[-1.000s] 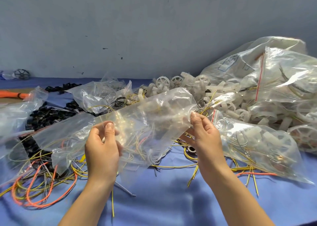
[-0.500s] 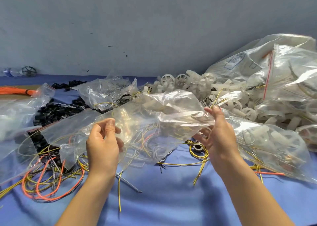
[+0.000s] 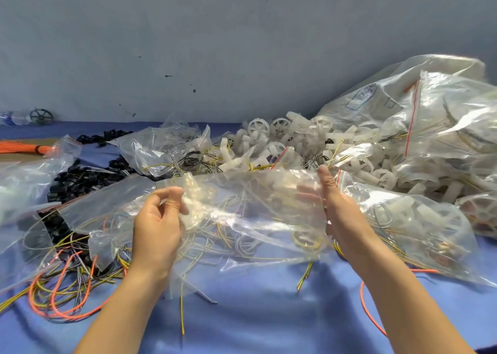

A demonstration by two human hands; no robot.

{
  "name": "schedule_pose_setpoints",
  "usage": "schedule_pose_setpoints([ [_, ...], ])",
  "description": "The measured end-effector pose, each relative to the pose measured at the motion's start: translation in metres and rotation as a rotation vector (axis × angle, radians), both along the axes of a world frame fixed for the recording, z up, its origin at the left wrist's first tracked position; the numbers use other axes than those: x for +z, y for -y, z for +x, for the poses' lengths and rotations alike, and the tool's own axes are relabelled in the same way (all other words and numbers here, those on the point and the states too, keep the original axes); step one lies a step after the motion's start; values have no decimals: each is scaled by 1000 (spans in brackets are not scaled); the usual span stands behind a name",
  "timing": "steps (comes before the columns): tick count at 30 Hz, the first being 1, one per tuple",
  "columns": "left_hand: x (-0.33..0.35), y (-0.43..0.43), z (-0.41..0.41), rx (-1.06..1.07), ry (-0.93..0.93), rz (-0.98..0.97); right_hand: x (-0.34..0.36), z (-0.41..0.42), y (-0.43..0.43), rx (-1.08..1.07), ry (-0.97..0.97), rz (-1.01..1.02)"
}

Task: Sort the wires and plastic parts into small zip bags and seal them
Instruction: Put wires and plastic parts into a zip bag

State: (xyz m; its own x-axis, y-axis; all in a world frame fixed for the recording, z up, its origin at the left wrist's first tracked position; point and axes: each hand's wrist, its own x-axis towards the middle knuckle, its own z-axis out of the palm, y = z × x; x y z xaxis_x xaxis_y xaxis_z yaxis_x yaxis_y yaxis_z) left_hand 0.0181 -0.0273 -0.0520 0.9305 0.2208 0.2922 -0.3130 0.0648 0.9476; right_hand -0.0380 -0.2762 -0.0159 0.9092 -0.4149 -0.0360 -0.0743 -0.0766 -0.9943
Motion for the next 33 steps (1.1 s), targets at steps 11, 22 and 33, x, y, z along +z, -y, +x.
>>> schedule_pose_setpoints([
  [11, -10, 6, 2, 65, 9, 91, 2, -6, -6, 177, 122, -128],
  [22, -12, 2, 1, -14, -124, -81, -13, -6, -5, 182, 124, -155],
  [33, -8, 22, -20, -155, 5, 277, -17, -8, 26, -339, 94, -780],
])
